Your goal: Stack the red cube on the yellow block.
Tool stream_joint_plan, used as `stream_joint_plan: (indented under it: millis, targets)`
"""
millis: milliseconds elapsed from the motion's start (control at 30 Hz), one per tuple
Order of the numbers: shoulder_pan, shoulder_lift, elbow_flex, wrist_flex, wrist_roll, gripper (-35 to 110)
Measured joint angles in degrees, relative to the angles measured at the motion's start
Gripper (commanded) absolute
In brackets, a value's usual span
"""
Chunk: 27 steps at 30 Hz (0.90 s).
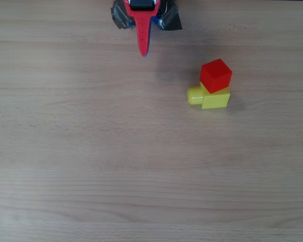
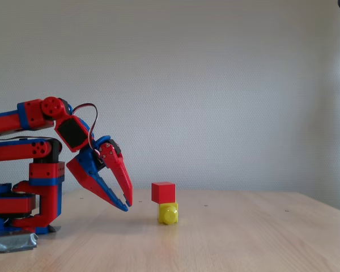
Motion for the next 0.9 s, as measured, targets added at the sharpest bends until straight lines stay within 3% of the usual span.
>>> stream_joint_plan:
  millis: [900]
  targets:
    - [-0.09,0.09,0.09,1.32,0.18,1]
